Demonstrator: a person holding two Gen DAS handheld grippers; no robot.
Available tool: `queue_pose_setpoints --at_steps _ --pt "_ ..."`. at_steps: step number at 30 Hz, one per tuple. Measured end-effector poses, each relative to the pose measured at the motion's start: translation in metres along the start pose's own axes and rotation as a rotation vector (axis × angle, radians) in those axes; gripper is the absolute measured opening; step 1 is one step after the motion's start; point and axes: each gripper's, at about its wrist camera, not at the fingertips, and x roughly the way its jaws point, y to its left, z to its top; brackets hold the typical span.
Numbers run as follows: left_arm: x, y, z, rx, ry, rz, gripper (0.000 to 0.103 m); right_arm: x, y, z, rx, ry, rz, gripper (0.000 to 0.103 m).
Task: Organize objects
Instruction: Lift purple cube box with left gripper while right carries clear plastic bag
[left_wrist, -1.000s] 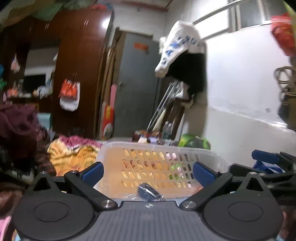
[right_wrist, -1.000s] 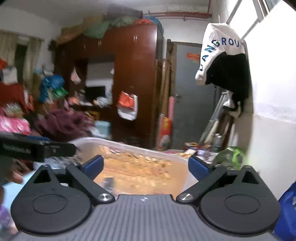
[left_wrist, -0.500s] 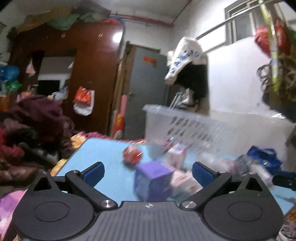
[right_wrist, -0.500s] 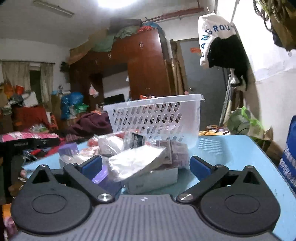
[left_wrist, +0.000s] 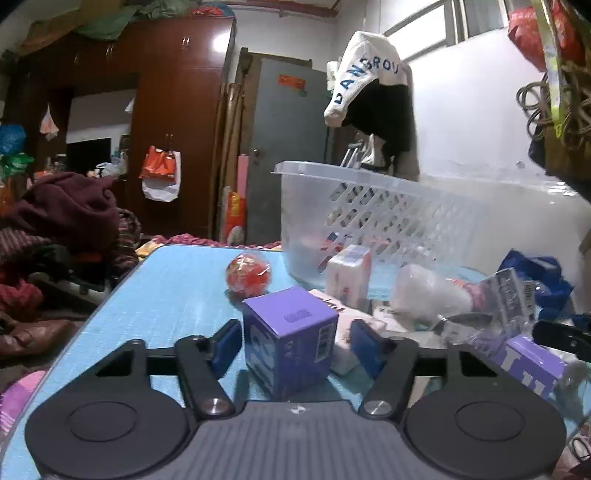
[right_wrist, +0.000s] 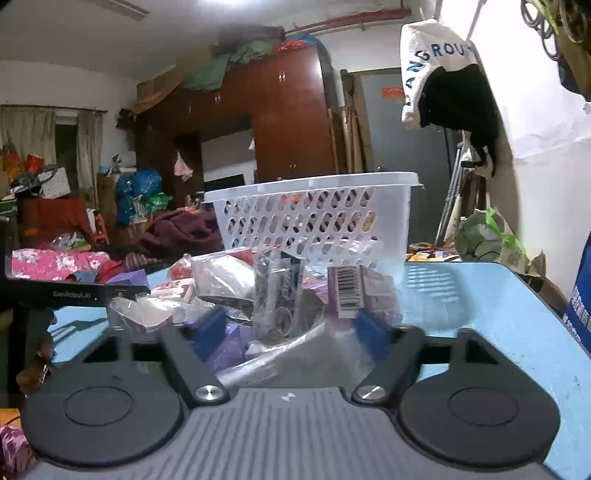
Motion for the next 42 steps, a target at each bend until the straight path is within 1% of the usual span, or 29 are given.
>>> queue_pose_setpoints --at_steps 1,4,5,8,10,11,14,19,20,21,22,24,26,27,28,29,33,36,38,42 --pt "-0.003 0.001 -0.001 0.000 -0.002 0.007 0.059 -0.002 0.000 -0.001 -0.006 -0.004 -0.007 0.072" --pt "-0.004 0.002 -0.001 0.006 -0.004 0.010 0.059 -0.005 -0.003 -0.002 0.003 -0.012 -0.007 0.073" --pt "-0.005 0.002 -0.002 0.008 -0.005 0.010 0.059 -0.006 -0.006 -0.004 0.013 -0.008 -0.007 0.078" --pt "-0.005 0.002 -0.002 0.005 -0.004 0.008 0.059 -0.018 -0.007 -0.010 0.018 -0.044 0.011 0.088" --pt "-0.006 0.002 -0.002 0.000 -0.005 0.003 0.059 -0.026 -0.005 -0.013 0.000 -0.044 0.011 0.092" --pt "-0.006 0.001 -0.002 0.001 -0.006 0.003 0.059 -0.028 -0.003 -0.016 -0.011 -0.031 0.028 0.094" --pt "-0.005 -0.001 -0.002 0.014 -0.006 0.007 0.060 -0.029 0.001 -0.023 -0.031 -0.003 0.091 0.094" --pt "-0.005 -0.001 -0.001 0.010 -0.003 0.005 0.060 -0.026 0.006 -0.024 -0.064 0.003 0.135 0.094" --pt "-0.005 -0.002 -0.001 0.010 -0.003 0.006 0.060 -0.026 0.006 -0.024 -0.065 0.009 0.142 0.087" --pt "-0.005 -0.002 -0.001 0.009 -0.004 0.006 0.060 -0.025 0.008 -0.025 -0.072 0.013 0.137 0.075" --pt "-0.005 -0.002 -0.001 0.009 -0.004 0.008 0.060 -0.023 0.008 -0.025 -0.079 0.021 0.131 0.068" --pt "-0.005 -0.004 -0.001 0.009 -0.006 0.012 0.060 -0.019 0.007 -0.026 -0.070 0.038 0.140 0.045" --pt "-0.004 -0.004 0.000 0.012 -0.007 0.016 0.060 -0.018 0.005 -0.026 -0.066 0.034 0.137 0.036" --pt "-0.005 -0.004 0.000 0.008 -0.008 0.017 0.060 -0.019 0.005 -0.026 -0.067 0.035 0.137 0.035" --pt "-0.005 -0.004 0.000 0.004 -0.009 0.019 0.057 -0.019 0.005 -0.026 -0.066 0.034 0.136 0.035" --pt "-0.005 -0.003 0.000 -0.004 -0.015 0.019 0.056 -0.019 0.005 -0.026 -0.066 0.032 0.134 0.034" --pt "-0.011 -0.002 -0.002 -0.005 -0.048 0.012 0.055 -0.024 0.006 -0.026 -0.074 0.010 0.098 0.033" --pt "-0.021 -0.001 -0.003 -0.008 -0.100 0.002 0.055 -0.028 0.002 -0.023 -0.067 0.000 0.093 0.033" --pt "-0.025 -0.002 -0.001 0.005 -0.112 0.003 0.055 -0.029 0.001 -0.022 -0.074 -0.001 0.075 0.033" --pt "-0.033 -0.001 0.002 -0.002 -0.142 0.000 0.055 -0.030 -0.005 -0.020 -0.078 0.003 0.028 0.033"
